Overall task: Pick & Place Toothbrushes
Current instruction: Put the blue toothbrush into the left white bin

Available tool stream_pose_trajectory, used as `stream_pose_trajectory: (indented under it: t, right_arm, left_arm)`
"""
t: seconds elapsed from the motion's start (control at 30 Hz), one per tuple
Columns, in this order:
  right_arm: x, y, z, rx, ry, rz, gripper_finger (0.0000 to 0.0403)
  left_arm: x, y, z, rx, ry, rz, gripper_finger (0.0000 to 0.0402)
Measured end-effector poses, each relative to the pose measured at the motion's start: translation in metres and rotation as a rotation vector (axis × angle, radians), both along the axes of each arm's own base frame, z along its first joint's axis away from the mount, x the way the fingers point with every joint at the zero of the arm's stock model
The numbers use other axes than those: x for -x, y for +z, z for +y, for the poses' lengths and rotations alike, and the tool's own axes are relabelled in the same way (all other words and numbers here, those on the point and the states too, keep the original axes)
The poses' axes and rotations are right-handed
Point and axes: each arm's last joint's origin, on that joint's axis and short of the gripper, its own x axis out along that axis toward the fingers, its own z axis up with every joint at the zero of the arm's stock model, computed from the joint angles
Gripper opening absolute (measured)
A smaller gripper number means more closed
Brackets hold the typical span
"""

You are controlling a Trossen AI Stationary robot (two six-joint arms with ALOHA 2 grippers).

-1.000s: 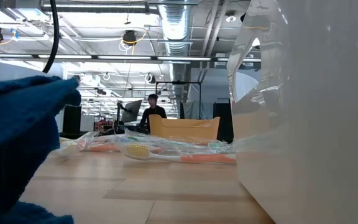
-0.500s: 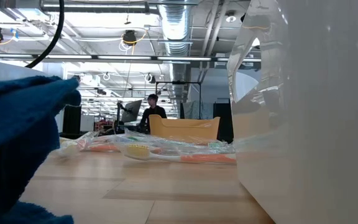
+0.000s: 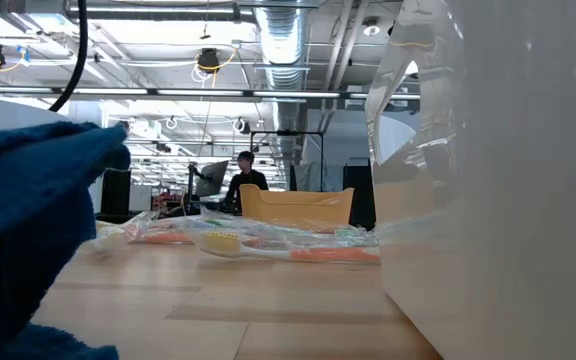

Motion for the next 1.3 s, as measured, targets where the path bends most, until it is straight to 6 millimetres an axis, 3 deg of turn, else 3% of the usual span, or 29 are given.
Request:
stream_pose_trajectory:
  t: [0.3, 0.63, 0.8, 1.03, 1.3]
  right_arm:
    - [0.0, 0.0, 0.0, -0.006, -0.003, -0.001, 0.0001]
    - [0.0, 0.0, 0.0, -0.007, -0.003, -0.001, 0.0001]
    - [0.0, 0.0, 0.0, -0.007, -0.003, -0.001, 0.0001]
    - [0.0, 0.0, 0.0, -0.007, -0.003, -0.001, 0.0001]
    - [0.0, 0.0, 0.0, -0.007, -0.003, 0.0, 0.0001]
  left_arm:
    - [0.004, 0.0, 0.007, -0.08, -0.006, 0.045, 0.0]
    - [0.005, 0.019, 0.012, -0.221, -0.031, 0.044, 0.0]
    - [0.006, 0.021, 0.01, -0.188, -0.021, 0.087, 0.0]
    - [0.004, 0.039, 0.005, -0.181, 0.002, 0.115, 0.0]
    - [0.006, 0.041, 0.008, -0.215, 0.025, 0.138, 0.0]
